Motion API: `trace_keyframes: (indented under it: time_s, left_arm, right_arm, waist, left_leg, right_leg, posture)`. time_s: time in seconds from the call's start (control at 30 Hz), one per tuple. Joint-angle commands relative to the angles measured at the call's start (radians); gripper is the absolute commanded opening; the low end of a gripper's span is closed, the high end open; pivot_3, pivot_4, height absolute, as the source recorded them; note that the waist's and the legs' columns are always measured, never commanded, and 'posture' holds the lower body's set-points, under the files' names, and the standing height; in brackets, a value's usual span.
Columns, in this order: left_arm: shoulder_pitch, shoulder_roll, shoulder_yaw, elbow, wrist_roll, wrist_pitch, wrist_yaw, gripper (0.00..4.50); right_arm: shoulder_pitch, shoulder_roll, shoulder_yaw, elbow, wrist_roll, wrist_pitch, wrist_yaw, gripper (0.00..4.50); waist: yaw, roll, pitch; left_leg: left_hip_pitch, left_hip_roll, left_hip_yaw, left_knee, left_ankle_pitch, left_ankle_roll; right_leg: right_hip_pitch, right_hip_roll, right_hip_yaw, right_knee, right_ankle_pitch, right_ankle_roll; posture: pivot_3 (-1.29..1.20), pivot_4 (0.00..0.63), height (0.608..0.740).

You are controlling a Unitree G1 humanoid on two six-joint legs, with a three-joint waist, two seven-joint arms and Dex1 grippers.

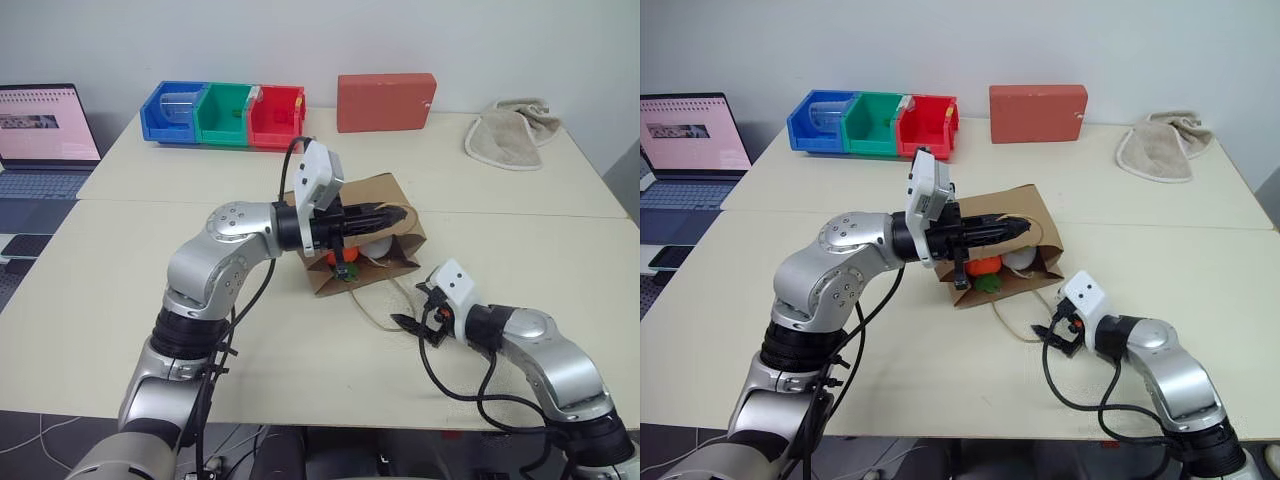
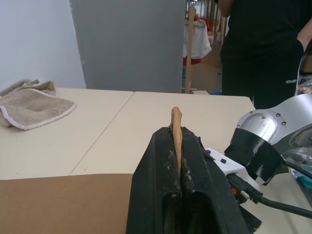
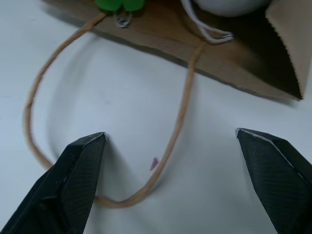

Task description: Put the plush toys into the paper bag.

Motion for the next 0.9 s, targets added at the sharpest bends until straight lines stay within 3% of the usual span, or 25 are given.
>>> trace_keyframes:
  time_s: [0.03, 0.23, 0.33, 0.6, 0.9]
  left_arm:
    - [-0.004, 0.004, 0.018, -0.042, -0.004, -0.018, 0.007, 0.0]
    - [-0.003, 0.003, 0.018, -0.04, -0.001, -0.022, 0.008, 0.0]
    - [-0.002, 0.004, 0.018, -0.04, -0.001, -0.023, 0.007, 0.0]
    - [-0.019, 0.024, 0.046, -0.032, -0.002, -0.024, 0.009, 0.0]
    - [-0.171, 0.068, 0.121, 0.078, -0.028, 0.02, 0.012, 0.0]
  right_arm:
    - [-0.015, -0.008, 0.022, 0.0, -0.028, -0.033, -0.022, 3.17]
    - [-0.024, -0.018, 0.049, 0.008, -0.05, -0.055, -0.03, 0.93]
    - [-0.024, -0.024, 0.047, 0.011, -0.053, -0.059, -0.034, 0.02]
    - [-0.047, -0.021, -0.052, -0.047, 0.08, 0.034, 0.014, 0.02]
    - [-0.141, -0.236, -0.404, -0.161, 0.464, 0.278, 0.198, 0.02]
  waist:
    - [0.0, 0.0, 0.0]
    - [0.0, 0.0, 0.0]
    - [0.0, 0.0, 0.0]
    - [0.0, 0.0, 0.0]
    - [0.003, 0.0, 0.0]
  left_leg:
    - [0.0, 0.0, 0.0, 0.0, 0.0, 0.0]
    - [0.0, 0.0, 0.0, 0.001, 0.0, 0.0]
    - [0.0, 0.0, 0.0, 0.001, 0.0, 0.0]
    - [0.0, 0.0, 0.0, 0.0, 0.0, 0.0]
    - [-0.001, 0.0, -0.001, 0.0, 0.0, 0.0]
  right_leg:
    - [0.0, 0.0, 0.0, 0.0, 0.0, 0.0]
    - [0.0, 0.0, 0.0, 0.0, 0.0, 0.0]
    - [0.0, 0.0, 0.0, 0.0, 0.0, 0.0]
    - [0.0, 0.0, 0.0, 0.0, 0.0, 0.0]
    - [0.0, 0.0, -0.001, 0.0, 0.0, 0.0]
  posture:
    - [0.0, 0.15, 0.74]
    - [0.0, 0.15, 0.74]
    - [0.0, 0.15, 0.74]
    - [0.0, 0.15, 0.74]
    - [0.0, 0.15, 0.74]
